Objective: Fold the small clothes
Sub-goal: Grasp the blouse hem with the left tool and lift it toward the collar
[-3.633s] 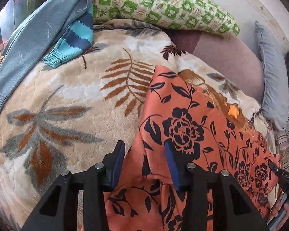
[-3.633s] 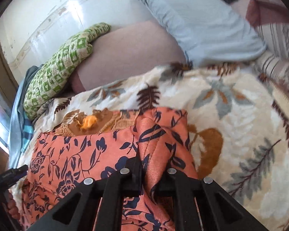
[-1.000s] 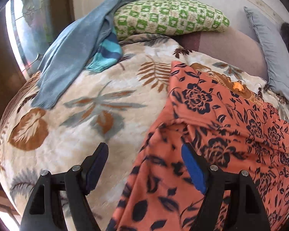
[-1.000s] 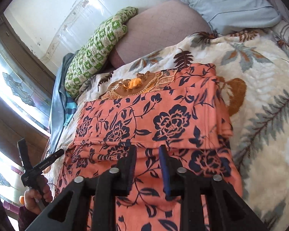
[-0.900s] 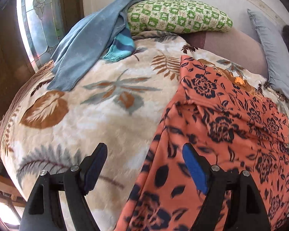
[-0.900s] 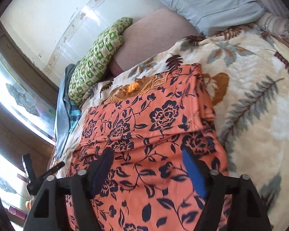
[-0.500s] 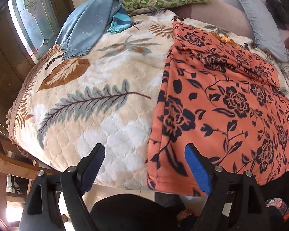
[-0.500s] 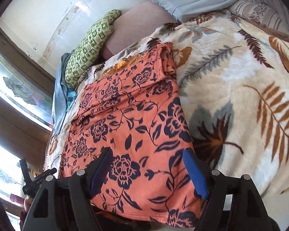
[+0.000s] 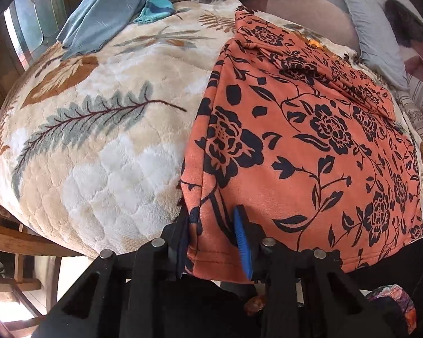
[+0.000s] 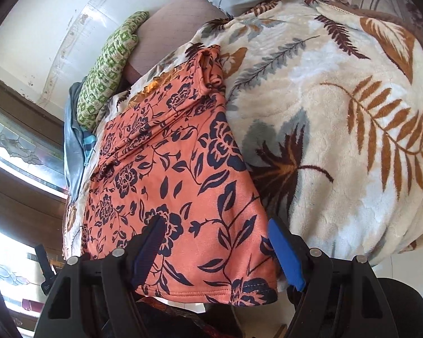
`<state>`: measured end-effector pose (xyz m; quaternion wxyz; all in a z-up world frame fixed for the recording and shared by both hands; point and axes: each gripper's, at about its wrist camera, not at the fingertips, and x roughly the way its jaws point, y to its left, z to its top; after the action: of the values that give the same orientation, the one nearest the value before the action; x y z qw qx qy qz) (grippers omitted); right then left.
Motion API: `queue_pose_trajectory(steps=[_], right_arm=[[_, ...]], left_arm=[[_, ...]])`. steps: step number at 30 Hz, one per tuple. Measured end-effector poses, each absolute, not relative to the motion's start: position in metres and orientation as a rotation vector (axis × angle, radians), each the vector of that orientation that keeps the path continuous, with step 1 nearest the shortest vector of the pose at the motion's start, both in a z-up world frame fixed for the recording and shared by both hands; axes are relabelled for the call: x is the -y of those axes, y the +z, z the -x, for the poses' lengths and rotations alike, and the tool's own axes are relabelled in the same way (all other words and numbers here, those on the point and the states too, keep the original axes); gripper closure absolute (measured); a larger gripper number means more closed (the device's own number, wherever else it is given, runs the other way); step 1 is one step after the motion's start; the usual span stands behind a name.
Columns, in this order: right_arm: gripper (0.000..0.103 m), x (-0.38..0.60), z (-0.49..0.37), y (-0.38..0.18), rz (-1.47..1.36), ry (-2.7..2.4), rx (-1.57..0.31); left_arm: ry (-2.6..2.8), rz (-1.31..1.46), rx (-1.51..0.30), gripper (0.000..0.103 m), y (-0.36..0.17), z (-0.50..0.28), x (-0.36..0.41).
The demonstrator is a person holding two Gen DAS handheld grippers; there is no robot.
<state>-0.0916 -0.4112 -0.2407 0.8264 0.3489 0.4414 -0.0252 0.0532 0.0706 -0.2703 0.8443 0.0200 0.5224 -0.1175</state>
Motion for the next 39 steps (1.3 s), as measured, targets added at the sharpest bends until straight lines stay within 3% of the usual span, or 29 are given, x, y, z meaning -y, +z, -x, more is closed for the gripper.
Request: queue_pose_trajectory(steps=[5,8,10,12,13,14,17,21,34,39], right_arm=[[0.024,0.423,0.101,-0.258,-0.815,-0.077,-0.974],[0.024,0.418,0.100,-0.264,-0.800,-0.086,-1.010],[0.025,0.414,0.098,-0.270,-0.771,-0.100,-1.053],[0.030,0.410,0.095,-0.279,-0.768,-0.096,-1.100],[0.033,0.407,0.095,-0.282,-0.760,-0.098,-1.118],[0.041,0.406,0.093,-0.283,-0.726,-0.111,-1.133],[0.097,0.395,0.090,-0.279,-0.585,-0.136,-1.182],[0.097,0.376,0.093,-0.270,-0.510,-0.083,-1.194],[0.098,0.409,0.127,-0.166,-0.748,0.130,-0.890],[0.098,0.426,0.130,-0.150,-0.808,0.158,-0.817]], left_arm=[[-0.280,-0.013,-1.115,0.077,-0.270,-0.056,-0.075],[-0.303,0.011,-1.123,0.066,-0.271,-0.058,-0.074],[-0.302,-0.034,-1.106,0.066,-0.271,-0.055,-0.069],[-0.295,-0.068,-1.089,0.070,-0.271,-0.053,-0.065],[-0.294,-0.069,-1.087,0.080,-0.271,-0.053,-0.066],[-0.296,-0.063,-1.087,0.089,-0.271,-0.053,-0.068],[-0.317,-0.030,-1.098,0.094,-0.267,-0.055,-0.072],[-0.357,0.009,-1.094,0.095,-0.258,-0.053,-0.074],[-0.486,0.199,-1.011,0.095,-0.195,-0.047,-0.103],[-0.490,0.242,-1.037,0.095,-0.191,-0.060,-0.105]])
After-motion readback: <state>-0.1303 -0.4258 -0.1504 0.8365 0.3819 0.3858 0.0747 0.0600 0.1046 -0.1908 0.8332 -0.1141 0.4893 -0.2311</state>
